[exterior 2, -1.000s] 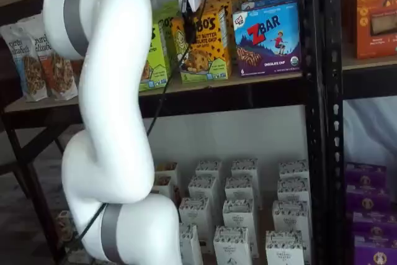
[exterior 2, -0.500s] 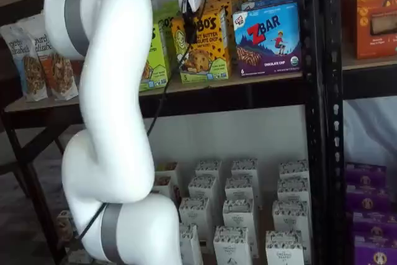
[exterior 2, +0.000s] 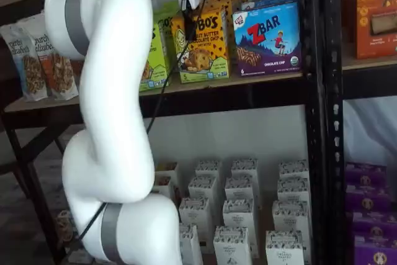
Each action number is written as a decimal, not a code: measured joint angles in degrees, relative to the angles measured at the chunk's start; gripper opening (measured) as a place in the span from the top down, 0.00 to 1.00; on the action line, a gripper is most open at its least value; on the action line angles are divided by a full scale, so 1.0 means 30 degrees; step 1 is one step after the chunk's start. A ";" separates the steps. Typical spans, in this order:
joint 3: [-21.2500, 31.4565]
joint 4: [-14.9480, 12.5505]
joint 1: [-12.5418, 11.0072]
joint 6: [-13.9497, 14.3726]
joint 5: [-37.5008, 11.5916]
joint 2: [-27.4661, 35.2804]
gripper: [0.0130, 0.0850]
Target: Pick up the orange box on the top shelf, the fifth box from the left
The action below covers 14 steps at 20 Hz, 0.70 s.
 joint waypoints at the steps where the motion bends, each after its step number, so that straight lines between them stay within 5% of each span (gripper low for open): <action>1: -0.0047 -0.0030 0.0004 0.0007 0.0035 0.0011 0.56; 14: -0.0029 -0.0154 0.0048 0.0030 0.0023 -0.0053 0.67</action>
